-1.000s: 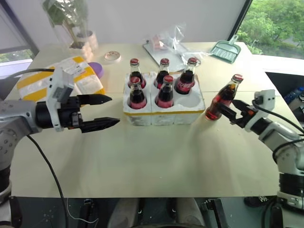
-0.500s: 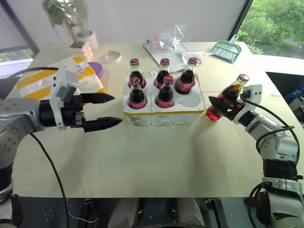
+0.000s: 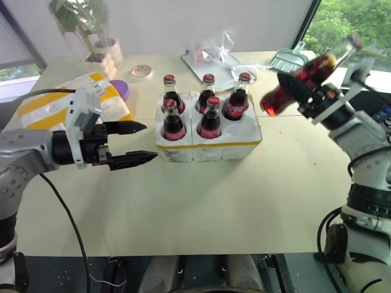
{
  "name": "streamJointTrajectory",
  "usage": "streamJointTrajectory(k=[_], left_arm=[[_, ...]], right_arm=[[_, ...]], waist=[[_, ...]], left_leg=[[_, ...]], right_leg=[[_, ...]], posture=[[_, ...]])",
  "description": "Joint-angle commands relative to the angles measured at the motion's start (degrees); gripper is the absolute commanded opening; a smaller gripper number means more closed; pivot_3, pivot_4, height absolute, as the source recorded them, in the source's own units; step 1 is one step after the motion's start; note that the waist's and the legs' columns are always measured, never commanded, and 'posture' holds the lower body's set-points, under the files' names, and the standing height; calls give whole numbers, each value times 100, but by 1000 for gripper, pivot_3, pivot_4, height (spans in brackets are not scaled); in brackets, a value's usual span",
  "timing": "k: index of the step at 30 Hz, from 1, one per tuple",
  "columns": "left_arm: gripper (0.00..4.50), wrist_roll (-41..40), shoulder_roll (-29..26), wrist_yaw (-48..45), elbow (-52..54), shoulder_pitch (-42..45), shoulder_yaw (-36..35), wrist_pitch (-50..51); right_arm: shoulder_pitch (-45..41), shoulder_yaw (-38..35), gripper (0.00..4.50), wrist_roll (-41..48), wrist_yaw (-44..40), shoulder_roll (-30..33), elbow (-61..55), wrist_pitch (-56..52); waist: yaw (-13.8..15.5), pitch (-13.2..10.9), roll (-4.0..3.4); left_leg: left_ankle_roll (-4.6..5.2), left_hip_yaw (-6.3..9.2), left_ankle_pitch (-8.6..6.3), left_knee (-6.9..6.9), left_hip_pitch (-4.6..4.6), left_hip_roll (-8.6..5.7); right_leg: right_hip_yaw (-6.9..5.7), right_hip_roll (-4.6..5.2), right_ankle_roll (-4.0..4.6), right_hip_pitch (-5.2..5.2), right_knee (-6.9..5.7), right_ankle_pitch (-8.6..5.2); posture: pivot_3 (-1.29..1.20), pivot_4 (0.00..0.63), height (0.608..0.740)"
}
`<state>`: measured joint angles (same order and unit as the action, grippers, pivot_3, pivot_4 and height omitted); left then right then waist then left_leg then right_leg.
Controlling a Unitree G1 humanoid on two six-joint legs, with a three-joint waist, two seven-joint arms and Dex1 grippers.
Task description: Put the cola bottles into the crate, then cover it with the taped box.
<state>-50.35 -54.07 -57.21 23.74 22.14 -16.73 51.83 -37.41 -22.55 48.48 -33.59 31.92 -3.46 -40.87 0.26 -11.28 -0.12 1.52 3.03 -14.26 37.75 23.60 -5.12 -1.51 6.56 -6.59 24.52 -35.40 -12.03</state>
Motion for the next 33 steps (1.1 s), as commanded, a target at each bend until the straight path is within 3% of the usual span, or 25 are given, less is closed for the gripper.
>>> streamJointTrajectory(k=[1, 12, 22, 25, 29, 33], left_arm=[[4500, -106, -61, 43, 145, -7, -163, -94], [4500, -208, -142, 167, 225, -62, -372, -83], [4500, -134, -162, 210, 161, -82, -318, -192], [4500, -103, -176, 198, 112, -68, -284, -243], [4500, -41, -218, 194, 107, -126, -289, -285], [4500, 132, -368, 216, 184, -520, -538, -340]], right_arm=[[-168, 421, 2888, 119, -18, -195, -426, -122], [-63, 1105, 2888, -739, -274, -171, 40, 186], [-84, 2304, 2888, -2179, -1113, 129, 548, 983], [-217, 2419, 4344, -2462, -1132, 78, 856, 1135], [-266, 2318, 4466, -2493, -1282, 149, 889, 1129], [-137, 1693, 4466, -1604, -1886, 750, 139, 287]], waist=[[-1, 0, 2], [27, -1, 2], [2, -1, 3], [-29, 0, 4], [-52, 0, 5], [-52, -1, 3]], left_leg=[[0, 0, 0, 0, 0, 0], [-1, -1, 1, 1, 16, -8], [-2, -2, 2, 1, 16, -7], [-4, -2, 2, 4, 15, -6], [-5, 2, 3, 8, 14, -7], [-4, 2, 2, 8, 16, -8]], right_leg=[[0, 0, 0, 0, 1, 0], [-1, 7, 0, 16, 1, 0], [-2, 1, 0, 16, 1, 0], [-2, 1, -1, 14, 1, 1], [-4, 0, 0, 10, -2, 1], [-3, 3, 0, 11, -2, 1]], posture=[[0, 150, 738], [0, 150, 738], [0, 150, 738], [0, 150, 738], [0, 150, 738], [0, 150, 738]])
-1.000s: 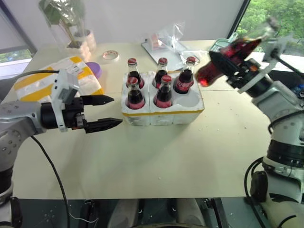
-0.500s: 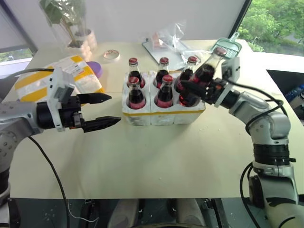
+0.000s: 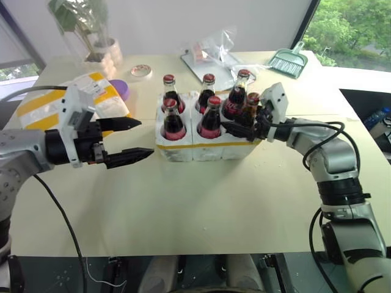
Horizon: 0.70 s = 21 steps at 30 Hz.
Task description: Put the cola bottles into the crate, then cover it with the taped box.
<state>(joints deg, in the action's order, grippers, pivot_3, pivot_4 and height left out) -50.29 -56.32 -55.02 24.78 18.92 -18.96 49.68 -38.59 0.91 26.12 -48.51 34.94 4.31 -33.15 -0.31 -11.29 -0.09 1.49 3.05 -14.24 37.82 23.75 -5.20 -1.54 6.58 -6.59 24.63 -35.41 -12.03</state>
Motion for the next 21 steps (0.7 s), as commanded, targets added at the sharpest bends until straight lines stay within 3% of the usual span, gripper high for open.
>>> streamJointTrajectory(k=[1, 5, 8, 13, 16, 21], left_arm=[[4500, 153, -176, 16, 85, -305, -402, -136], [4500, 336, -304, 32, 66, -865, -942, -194], [4500, 771, -424, 99, -141, -1325, -1348, -347], [4500, 2657, -721, 825, -987, -2294, -1619, -1261], [4500, 4027, -899, 1522, -1649, -2918, -1572, -2135], [4500, 5259, -920, 2217, -2553, -3300, -1235, -3468]], right_arm=[[-15, -821, 4466, 883, -534, 617, -819, -690], [-124, -1592, 4466, 2018, -1076, 1374, -1284, -1611], [-112, -1934, 4466, 2389, -1380, 1830, -1341, -1836], [9, -2207, 4466, 2682, -1772, 2296, -1059, -2092], [81, -2110, 4466, 2395, -1628, 2175, -1058, -1706], [-19, -1856, 4466, 2279, -1575, 1934, -898, -1509]], waist=[[10, -1, 0], [-5, -1, 0], [-30, -1, 0], [-31, -1, 0], [-30, -1, 0], [-2, 1, 2]], left_leg=[[2, 0, -1, 0, 0, 0], [4, 1, -3, -7, 9, 4], [4, 1, -4, -11, 8, 8], [4, -5, -4, -15, 6, 9], [3, -6, -6, -25, 7, 9], [-14, -12, -14, -48, 13, 8]], right_leg=[[0, 1, 0, 0, 1, 0], [0, 10, 1, 8, 10, -1], [-1, 14, 1, 6, 15, -1], [1, 21, 18, 7, 22, -10], [2, 25, 18, 7, 28, -11], [7, 30, 18, 28, 33, -10]], posture=[[0, 150, 738], [0, 150, 738], [0, 150, 738], [0, 150, 738], [0, 150, 738], [0, 150, 738]])
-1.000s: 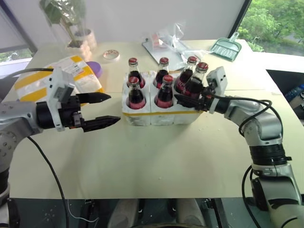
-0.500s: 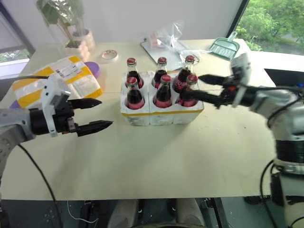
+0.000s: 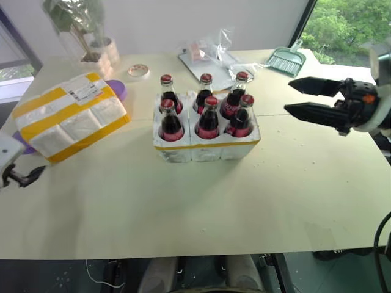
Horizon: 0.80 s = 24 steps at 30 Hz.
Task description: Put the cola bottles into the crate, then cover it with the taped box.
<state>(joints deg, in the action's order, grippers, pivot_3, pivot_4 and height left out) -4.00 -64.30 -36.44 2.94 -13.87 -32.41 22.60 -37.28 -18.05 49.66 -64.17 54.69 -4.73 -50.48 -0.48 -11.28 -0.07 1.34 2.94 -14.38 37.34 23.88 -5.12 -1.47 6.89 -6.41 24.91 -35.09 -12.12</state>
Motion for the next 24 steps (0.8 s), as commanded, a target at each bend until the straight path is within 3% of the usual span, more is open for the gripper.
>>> streamJointTrajectory(k=[1, 10, 24], left_arm=[[4500, 832, -145, 492, -578, 35, 258, -1038], [4500, 2315, -92, 1797, -3007, 2074, 2201, -2650], [4500, 2784, 602, 2602, -6043, 4244, 3481, -3892]], right_arm=[[-191, 102, 4466, -119, -7, -66, 52, 263], [-658, 296, 4466, -340, 24, -148, 472, 423], [-477, -109, 4466, -172, 320, 21, 185, 145]], waist=[[32, 0, 0], [121, 4, 4], [130, 10, 11]], left_leg=[[-1, 0, 0, -4, 4, 0], [-6, -2, 11, 1, 43, -3], [2, -10, 22, 31, 39, -4]], right_leg=[[0, 0, -1, 7, 0, 0], [-10, -4, -9, 46, -12, 14], [-12, -7, -10, 49, -60, 15]], posture=[[0, 150, 738], [0, 150, 738], [0, 150, 738]])
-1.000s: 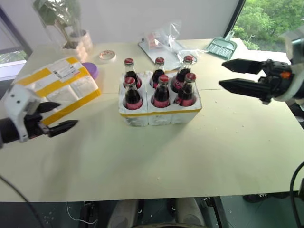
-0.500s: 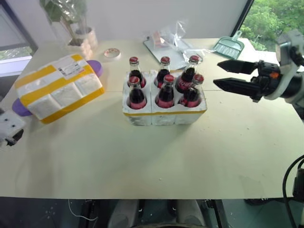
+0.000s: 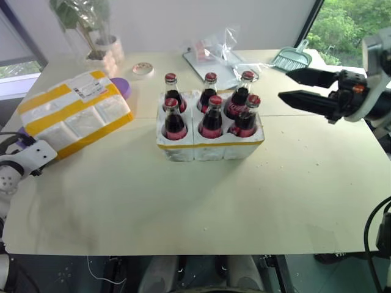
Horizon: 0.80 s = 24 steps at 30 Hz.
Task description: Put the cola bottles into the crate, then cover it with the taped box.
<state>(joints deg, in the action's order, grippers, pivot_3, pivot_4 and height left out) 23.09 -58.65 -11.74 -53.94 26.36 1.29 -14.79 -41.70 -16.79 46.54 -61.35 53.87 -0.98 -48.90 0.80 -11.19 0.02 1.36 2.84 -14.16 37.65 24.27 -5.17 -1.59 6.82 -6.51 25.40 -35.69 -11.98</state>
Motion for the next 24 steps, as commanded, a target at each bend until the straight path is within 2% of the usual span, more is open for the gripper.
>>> streamJointTrajectory(k=[1, 4, 9, 16, 19, 24], left_arm=[[4500, 157, 55, 208, -507, 377, 210, -243], [3687, 266, 81, 314, -827, 685, 401, -416], [1149, 339, -32, 355, -1015, 935, 559, -475], [1149, 80, -527, 143, -472, 1007, 308, -597], [1149, -407, -764, -335, 325, 917, -100, -577], [1149, -1244, -877, -1213, 2334, 814, -805, 191]], right_arm=[[-13, -241, 4466, 144, 70, 92, -232, -24], [30, -251, 4500, 153, 151, 51, -331, -47], [152, -328, 4500, 226, 275, 54, -475, -77], [424, -308, 4500, 202, 213, 241, -481, -115], [775, -229, 4500, -1, -21, 478, -528, 40], [1291, -252, 4500, -435, 3, 569, -416, 395]], waist=[[-1, 2, 3], [-2, 2, 5], [1, 6, 10], [-9, 8, 25], [2, 9, 38], [-2, 9, 39]], left_leg=[[0, 1, 0, 5, 0, 0], [3, 0, -2, 18, 3, -2], [7, -1, -4, 33, 6, -4], [7, -1, -5, 36, 7, -2], [8, 3, -5, 37, 13, -2], [10, 3, -7, 40, 13, -3]], right_leg=[[0, 0, 0, -1, -5, 0], [0, 0, 0, 0, -16, 0], [0, 0, 0, 1, -31, 0], [0, 0, 0, 3, -32, 0], [-2, 3, 0, 4, -31, 0], [-1, 8, 0, 2, -27, -1]], posture=[[0, 150, 738], [0, 150, 738], [0, 150, 738], [0, 150, 738], [0, 150, 738], [0, 150, 738]])
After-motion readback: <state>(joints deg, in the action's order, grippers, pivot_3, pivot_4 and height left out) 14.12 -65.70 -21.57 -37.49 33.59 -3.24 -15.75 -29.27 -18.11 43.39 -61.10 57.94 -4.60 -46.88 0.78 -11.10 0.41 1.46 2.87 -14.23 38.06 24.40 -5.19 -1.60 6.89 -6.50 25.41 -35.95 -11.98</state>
